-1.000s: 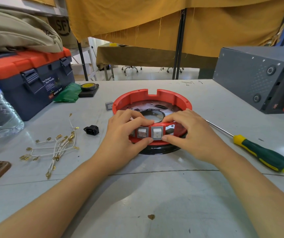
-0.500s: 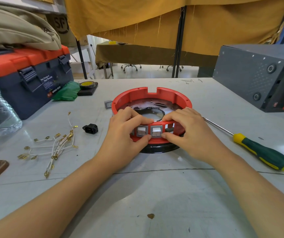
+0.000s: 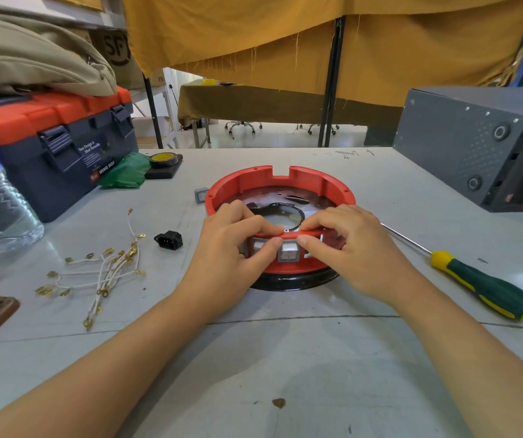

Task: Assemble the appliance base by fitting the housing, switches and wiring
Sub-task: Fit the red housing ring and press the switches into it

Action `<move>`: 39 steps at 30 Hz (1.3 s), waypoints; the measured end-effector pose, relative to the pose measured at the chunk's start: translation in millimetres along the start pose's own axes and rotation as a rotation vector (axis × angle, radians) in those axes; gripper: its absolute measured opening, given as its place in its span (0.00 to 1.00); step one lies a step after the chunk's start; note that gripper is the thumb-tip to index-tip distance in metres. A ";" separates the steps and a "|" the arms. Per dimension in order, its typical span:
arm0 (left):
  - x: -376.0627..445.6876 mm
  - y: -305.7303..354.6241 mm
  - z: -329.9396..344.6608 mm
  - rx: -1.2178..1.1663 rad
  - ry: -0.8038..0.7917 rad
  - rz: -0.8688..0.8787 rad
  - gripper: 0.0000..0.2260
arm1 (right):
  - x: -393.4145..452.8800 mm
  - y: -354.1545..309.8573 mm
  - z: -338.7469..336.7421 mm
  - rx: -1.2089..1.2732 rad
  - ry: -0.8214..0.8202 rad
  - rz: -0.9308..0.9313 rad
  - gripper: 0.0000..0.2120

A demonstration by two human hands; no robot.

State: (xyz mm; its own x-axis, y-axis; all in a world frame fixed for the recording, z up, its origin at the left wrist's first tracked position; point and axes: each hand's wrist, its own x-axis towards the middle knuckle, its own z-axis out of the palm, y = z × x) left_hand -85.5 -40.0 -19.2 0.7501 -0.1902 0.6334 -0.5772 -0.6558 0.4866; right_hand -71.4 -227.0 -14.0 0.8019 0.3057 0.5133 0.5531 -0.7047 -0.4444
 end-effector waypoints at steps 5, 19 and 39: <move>-0.9 -1.7 -1.3 -0.015 -0.011 -0.004 0.07 | -0.2 0.6 -1.7 0.018 -0.013 -0.004 0.06; 31.9 -82.2 -24.8 0.157 -0.128 -0.468 0.13 | 3.0 17.2 -3.8 0.054 0.054 0.111 0.12; 83.0 -134.0 1.1 0.548 -0.435 -0.328 0.15 | 2.4 26.8 7.8 -0.013 0.112 0.088 0.27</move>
State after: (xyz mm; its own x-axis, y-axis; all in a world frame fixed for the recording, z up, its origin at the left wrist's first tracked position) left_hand 54.5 31.3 -32.4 0.9800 -0.1193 0.1591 -0.1461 -0.9747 0.1691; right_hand -52.8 -240.1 -30.4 0.8162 0.1695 0.5523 0.4784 -0.7341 -0.4818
